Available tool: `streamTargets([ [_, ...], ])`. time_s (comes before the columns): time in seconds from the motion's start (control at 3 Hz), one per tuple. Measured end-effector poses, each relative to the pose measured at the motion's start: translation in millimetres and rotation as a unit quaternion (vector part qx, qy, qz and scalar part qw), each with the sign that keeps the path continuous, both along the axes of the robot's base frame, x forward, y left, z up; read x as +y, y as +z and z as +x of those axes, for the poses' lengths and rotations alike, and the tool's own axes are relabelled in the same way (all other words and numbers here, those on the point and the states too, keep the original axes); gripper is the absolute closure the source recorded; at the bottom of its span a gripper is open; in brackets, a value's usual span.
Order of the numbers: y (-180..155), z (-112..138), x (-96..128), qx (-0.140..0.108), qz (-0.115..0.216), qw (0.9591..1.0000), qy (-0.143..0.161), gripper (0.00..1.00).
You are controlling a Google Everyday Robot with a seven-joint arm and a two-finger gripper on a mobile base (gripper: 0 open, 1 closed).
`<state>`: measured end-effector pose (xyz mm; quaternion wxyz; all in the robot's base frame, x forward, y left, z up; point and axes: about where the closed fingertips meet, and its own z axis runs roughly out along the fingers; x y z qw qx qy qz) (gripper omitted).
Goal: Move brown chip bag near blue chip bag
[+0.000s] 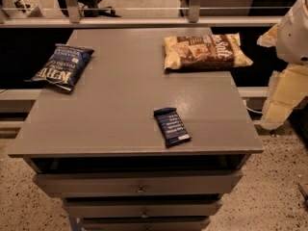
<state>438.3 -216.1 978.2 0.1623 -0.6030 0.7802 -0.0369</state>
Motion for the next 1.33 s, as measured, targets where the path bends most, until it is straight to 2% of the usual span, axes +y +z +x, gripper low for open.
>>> streamTargets([
  [0.33, -1, 4, 0, -0.003, 0.001, 1.0000, -0.002, 0.00],
  [0.67, -9, 28, -3, -0.016, 0.009, 0.9998, -0.011, 0.00],
  [1.0, -20, 81, -10, -0.053, 0.045, 0.9975, -0.015, 0.00],
  [1.33, -27, 144, -14, -0.099, 0.095, 0.9904, -0.013, 0.00],
])
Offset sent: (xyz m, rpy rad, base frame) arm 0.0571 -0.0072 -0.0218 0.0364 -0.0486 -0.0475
